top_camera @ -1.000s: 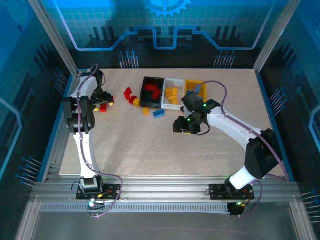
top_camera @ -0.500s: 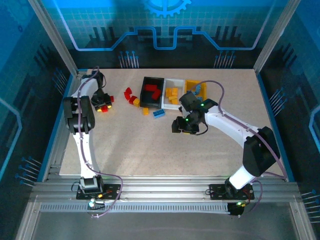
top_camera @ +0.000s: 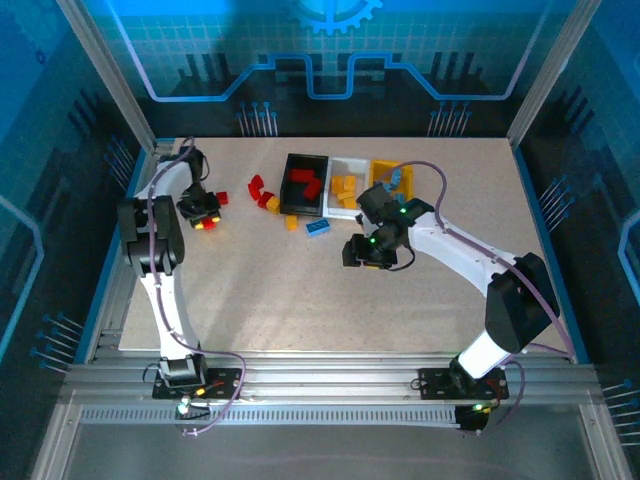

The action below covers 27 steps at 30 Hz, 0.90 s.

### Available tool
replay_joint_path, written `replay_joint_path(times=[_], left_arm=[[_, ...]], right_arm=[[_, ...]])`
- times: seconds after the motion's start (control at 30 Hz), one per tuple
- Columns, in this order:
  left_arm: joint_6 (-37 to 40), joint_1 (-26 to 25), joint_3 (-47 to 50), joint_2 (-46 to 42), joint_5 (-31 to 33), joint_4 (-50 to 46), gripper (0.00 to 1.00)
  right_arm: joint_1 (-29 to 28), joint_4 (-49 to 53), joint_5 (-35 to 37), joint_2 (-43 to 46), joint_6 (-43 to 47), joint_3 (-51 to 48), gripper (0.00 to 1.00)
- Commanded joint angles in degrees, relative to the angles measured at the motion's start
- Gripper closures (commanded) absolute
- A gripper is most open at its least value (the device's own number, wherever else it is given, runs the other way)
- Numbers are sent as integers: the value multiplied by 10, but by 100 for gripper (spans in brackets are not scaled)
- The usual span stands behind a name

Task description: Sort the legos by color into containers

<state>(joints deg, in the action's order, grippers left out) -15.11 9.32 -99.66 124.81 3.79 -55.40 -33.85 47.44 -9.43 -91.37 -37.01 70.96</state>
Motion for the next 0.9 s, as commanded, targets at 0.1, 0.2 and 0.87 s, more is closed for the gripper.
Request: replay_joint_path(times=[0.1,0.2,0.87], left_arm=[[-46,-19,10,-110,-97,-13,66],[-63,-60,-19,-121,-121,-19,66],[-151,-221,-399,156,-176,-63,65]], right_arm=[[1,-17,-3,14,14,-9,46],[13,-27,-6,27,18,-28,46],[102,-2,7,239,-3,-183,45]])
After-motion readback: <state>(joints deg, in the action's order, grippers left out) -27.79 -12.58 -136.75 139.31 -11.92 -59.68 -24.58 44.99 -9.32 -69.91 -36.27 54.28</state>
